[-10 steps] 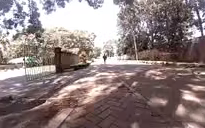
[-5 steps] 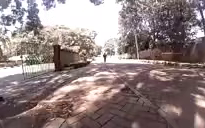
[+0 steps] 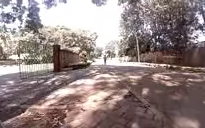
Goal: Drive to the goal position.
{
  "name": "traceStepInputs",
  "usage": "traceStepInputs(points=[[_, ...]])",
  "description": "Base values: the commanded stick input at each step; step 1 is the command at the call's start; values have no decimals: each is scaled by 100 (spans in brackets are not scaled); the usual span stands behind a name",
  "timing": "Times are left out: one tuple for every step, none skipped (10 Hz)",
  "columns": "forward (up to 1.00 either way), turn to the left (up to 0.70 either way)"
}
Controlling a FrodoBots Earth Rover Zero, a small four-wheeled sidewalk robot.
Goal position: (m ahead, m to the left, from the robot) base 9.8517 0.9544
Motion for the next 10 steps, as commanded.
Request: traceStepInputs(points=[[70, 0], [70, 0], [70, 0], [70, 0], [70, 0], [70, 0], [70, 0], [70, 0], [70, 0], [70, 0]])
